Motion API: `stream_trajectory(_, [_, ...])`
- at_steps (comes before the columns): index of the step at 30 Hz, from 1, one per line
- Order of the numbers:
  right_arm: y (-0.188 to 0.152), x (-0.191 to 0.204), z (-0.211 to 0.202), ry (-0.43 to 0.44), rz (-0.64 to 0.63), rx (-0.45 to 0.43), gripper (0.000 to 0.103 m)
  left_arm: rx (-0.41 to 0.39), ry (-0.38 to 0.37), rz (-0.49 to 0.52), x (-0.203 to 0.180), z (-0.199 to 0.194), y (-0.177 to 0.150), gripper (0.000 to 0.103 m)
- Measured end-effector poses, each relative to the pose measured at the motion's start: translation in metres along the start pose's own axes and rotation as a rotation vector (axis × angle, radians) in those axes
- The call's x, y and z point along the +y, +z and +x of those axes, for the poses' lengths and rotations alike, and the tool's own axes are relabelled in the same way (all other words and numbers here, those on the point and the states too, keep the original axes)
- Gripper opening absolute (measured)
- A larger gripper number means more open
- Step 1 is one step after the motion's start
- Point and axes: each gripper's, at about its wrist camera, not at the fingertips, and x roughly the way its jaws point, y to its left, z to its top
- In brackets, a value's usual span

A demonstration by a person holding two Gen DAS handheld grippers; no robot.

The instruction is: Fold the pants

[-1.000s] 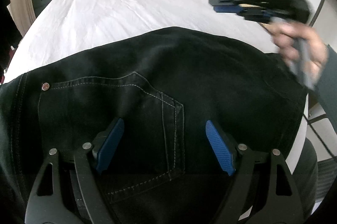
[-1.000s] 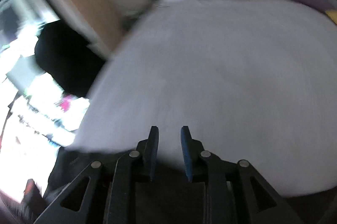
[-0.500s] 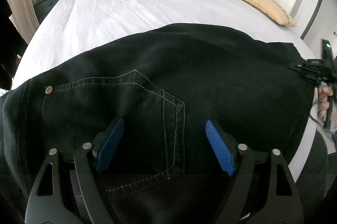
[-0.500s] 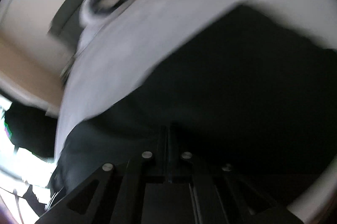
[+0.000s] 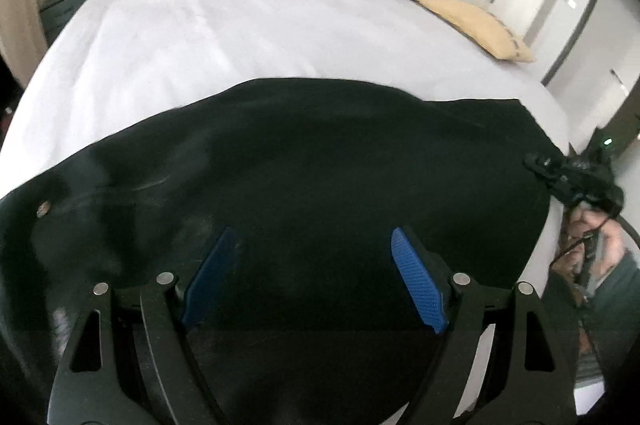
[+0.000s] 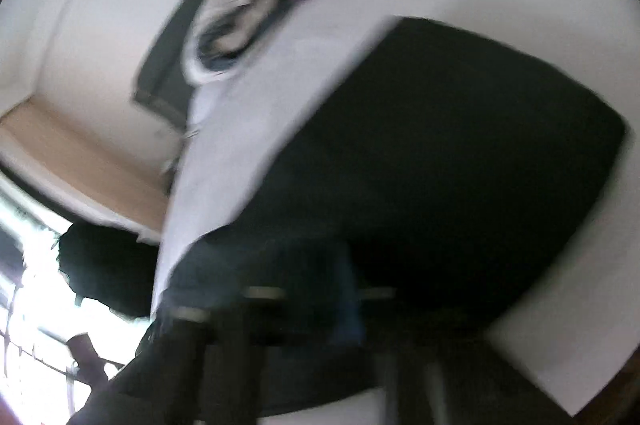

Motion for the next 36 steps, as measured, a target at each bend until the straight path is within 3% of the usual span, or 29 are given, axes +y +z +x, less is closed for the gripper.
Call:
stream_trajectory(1, [0.005,-0.018,-0.008,0.034,0.058,-0.029,0.000,0.017,0.003,-0.001,0.000,0.008,0.002,0.080])
stream_trajectory(3, [0.016,-0.041,-0.027,-0.009,0.107,-0.126,0.000,0.074,0.008,-0.022,0.008,0.027,-0.001,0.080])
stream_trajectory(4, [0.023,-0.046,-0.034,-0.031,0.114,-0.157,0.000,0.060,-0.011,-0.022,0.011,0.026,-0.004,0.080])
stream_trajectory(7, [0.039,-0.055,-0.056,-0.133,0.126,-0.231,0.000,0.061,-0.001,0.035,0.011,0.019,-0.009,0.080])
stream_trajectory(8, [0.044,-0.050,-0.066,-0.210,0.110,-0.268,0.000,0.061,0.011,0.042,0.012,0.017,-0.012,0.080])
stream_trajectory(10, [0.043,-0.038,-0.073,-0.275,0.118,-0.289,0.016,0.056,0.061,0.042,0.017,0.006,-0.018,0.080])
stream_trajectory(12, [0.032,-0.018,-0.084,-0.148,0.122,-0.311,0.016,0.038,0.028,0.025,0.014,-0.002,-0.014,0.080])
stream_trajectory(13, [0.026,-0.007,-0.082,-0.064,0.104,-0.312,0.022,0.021,0.016,0.031,0.009,-0.005,-0.008,0.080])
stream_trajectory(15, [0.015,0.020,-0.072,0.079,0.024,-0.226,0.029,-0.008,-0.011,0.059,-0.003,0.000,0.012,0.080])
stream_trajectory(19, [-0.019,0.063,-0.020,0.180,-0.073,-0.015,0.030,-0.012,-0.092,0.106,-0.038,0.033,0.047,0.080])
stream_trajectory(21, [-0.032,0.076,0.012,0.169,-0.099,0.077,0.029,0.043,-0.114,0.107,-0.043,0.059,0.059,0.080])
stream_trajectory(23, [-0.047,0.073,0.027,0.095,-0.105,0.154,0.017,0.102,-0.034,0.110,-0.032,0.081,0.057,0.080])
stream_trajectory(24, [-0.054,0.063,0.025,0.065,-0.089,0.152,0.000,0.117,-0.012,0.101,-0.022,0.086,0.052,0.080])
stream_trajectory(30, [-0.045,0.007,-0.017,0.021,0.050,0.025,0.000,0.065,-0.058,-0.025,0.069,0.046,0.019,0.080])
stream_trajectory(32, [-0.041,-0.009,-0.034,0.008,0.103,-0.027,0.000,0.035,-0.136,-0.081,0.094,0.027,0.005,0.079])
stream_trajectory(36, [-0.030,-0.023,-0.056,-0.056,0.137,-0.107,0.000,-0.011,-0.135,-0.139,0.133,-0.006,-0.015,0.079])
